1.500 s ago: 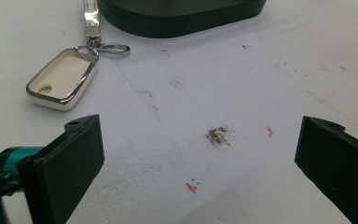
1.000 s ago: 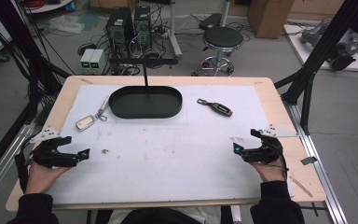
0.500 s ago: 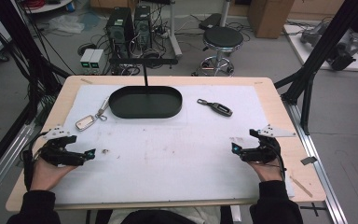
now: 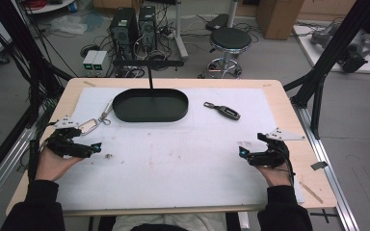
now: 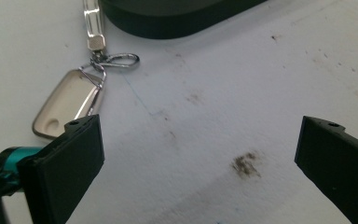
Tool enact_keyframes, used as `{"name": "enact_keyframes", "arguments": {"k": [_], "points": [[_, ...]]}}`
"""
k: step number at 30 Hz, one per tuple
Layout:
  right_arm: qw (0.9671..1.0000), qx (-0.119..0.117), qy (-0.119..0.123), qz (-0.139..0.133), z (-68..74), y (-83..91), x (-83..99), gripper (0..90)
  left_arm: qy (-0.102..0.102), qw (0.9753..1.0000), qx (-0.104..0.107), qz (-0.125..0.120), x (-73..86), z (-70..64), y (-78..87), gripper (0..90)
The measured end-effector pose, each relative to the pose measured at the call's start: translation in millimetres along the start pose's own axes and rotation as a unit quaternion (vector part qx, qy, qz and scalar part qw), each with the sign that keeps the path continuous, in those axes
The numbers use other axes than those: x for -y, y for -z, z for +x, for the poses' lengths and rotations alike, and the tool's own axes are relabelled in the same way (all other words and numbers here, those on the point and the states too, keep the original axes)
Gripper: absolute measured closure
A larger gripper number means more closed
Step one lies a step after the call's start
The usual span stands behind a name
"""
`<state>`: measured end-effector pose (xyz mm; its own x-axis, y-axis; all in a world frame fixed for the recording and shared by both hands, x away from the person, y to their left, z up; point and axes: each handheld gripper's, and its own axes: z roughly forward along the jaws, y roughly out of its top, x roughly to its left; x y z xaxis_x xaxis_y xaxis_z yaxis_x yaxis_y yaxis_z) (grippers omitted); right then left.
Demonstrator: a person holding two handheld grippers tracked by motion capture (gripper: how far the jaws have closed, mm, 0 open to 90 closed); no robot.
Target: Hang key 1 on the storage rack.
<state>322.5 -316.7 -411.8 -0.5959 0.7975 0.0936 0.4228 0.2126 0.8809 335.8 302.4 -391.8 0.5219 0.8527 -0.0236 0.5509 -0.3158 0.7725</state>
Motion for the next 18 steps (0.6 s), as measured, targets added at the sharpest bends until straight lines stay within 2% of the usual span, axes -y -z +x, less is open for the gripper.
{"name": "enact_keyframes", "arguments": {"k": [1, 2, 5, 8, 10, 14, 15, 18], "points": [[1.0, -0.001, 0.0, 0.002, -0.1, -0.7, 0.1, 0.7, 0.0, 1.0, 0.0, 0.0, 0.0, 0.0, 0.0, 1.8], [1.0, -0.004, -0.001, 0.004, -0.1, -1.5, 0.2, 0.7, -0.001, 1.0, -0.009, -0.003, -0.7, 1.6, -1.2, 1.9], [0.9999, -0.002, -0.002, 0.015, -0.5, -4.2, 0.8, 0.7, 0.01, 0.9998, -0.015, -0.004, -3.8, 12.3, -8.4, 1.8], [0.9999, -0.001, 0.001, 0.012, 0.0, -4.9, 0.5, 0.8, 0.013, 0.9998, -0.009, -0.007, -8.4, 15.6, -9.1, 1.8], [1.0, 0.0, 0.001, 0.01, 0.3, -4.2, -0.1, 0.7, 0.012, 0.9999, -0.001, -0.005, -14.1, 17.5, -10.0, 1.8], [1.0, 0.005, 0.002, 0.006, 0.0, -2.9, -0.3, 0.8, -0.003, 0.9999, 0.005, 0.011, -24.7, 17.4, -14.8, 1.8], [1.0, 0.005, 0.001, 0.008, 0.6, -2.3, -0.4, 0.8, -0.012, 0.9998, 0.006, 0.015, -28.1, 16.0, -16.1, 1.8], [1.0, 0.006, 0.0, 0.007, 0.3, -0.8, -0.3, 0.7, -0.012, 0.9997, 0.012, 0.02, -30.9, 16.9, -18.4, 1.8]]}}
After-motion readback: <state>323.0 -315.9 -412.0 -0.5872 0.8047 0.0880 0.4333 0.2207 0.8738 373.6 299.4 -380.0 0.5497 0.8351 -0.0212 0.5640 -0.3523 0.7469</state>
